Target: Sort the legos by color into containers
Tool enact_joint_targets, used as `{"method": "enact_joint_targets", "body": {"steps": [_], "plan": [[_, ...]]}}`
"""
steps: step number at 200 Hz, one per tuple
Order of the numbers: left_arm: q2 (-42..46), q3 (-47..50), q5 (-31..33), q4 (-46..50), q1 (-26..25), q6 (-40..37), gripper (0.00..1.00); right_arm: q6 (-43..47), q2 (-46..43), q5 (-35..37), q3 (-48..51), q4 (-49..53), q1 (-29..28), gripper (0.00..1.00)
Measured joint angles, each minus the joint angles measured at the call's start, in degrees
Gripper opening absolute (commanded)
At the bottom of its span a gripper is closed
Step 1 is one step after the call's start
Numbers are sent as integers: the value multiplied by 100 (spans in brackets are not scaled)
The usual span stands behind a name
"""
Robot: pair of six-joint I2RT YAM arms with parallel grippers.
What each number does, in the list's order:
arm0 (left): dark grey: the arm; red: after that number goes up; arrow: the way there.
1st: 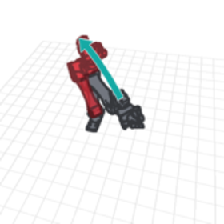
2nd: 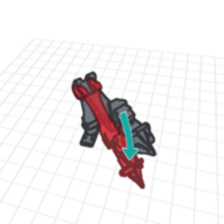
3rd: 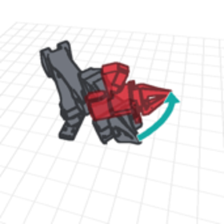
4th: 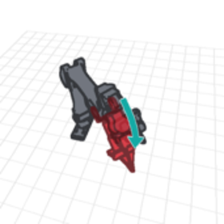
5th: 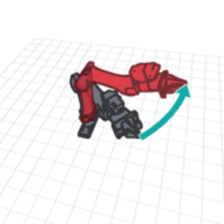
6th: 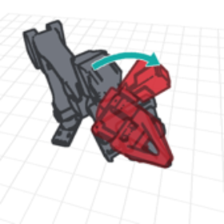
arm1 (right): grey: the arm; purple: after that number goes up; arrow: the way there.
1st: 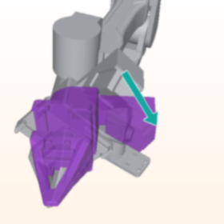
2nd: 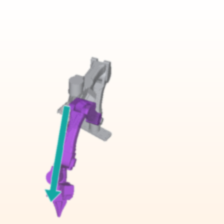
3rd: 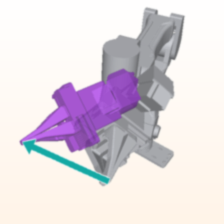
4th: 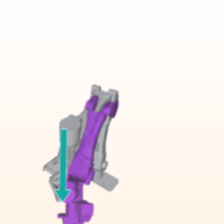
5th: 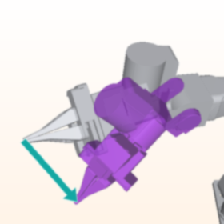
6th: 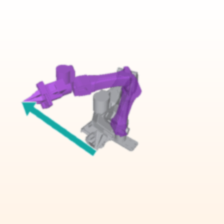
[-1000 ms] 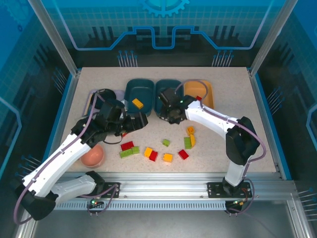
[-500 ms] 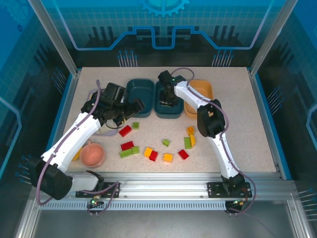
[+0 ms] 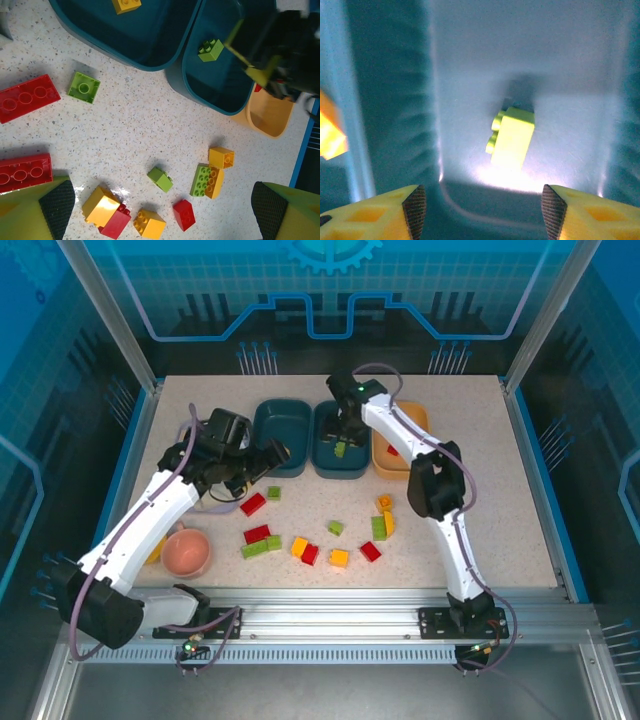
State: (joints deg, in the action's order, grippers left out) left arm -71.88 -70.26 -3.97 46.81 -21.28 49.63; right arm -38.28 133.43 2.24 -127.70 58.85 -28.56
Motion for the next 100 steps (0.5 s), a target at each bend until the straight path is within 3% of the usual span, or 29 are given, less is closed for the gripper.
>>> {"method": "enact_joint_targets", "body": {"steps": [26, 54, 79, 100], "plan": [[103, 0, -149, 63, 13, -35, 95, 122, -1224, 251, 776, -153, -81, 62], [286, 2, -474, 92, -96, -293, 95, 343, -3045, 581, 2634, -444, -525, 69], [664, 260, -647, 50, -688, -516, 94, 470, -4483, 634, 4645, -514, -1198, 71], [1029, 892, -756, -83, -1259, -522, 94, 468, -5202, 566, 6129, -426, -1563, 76]]}}
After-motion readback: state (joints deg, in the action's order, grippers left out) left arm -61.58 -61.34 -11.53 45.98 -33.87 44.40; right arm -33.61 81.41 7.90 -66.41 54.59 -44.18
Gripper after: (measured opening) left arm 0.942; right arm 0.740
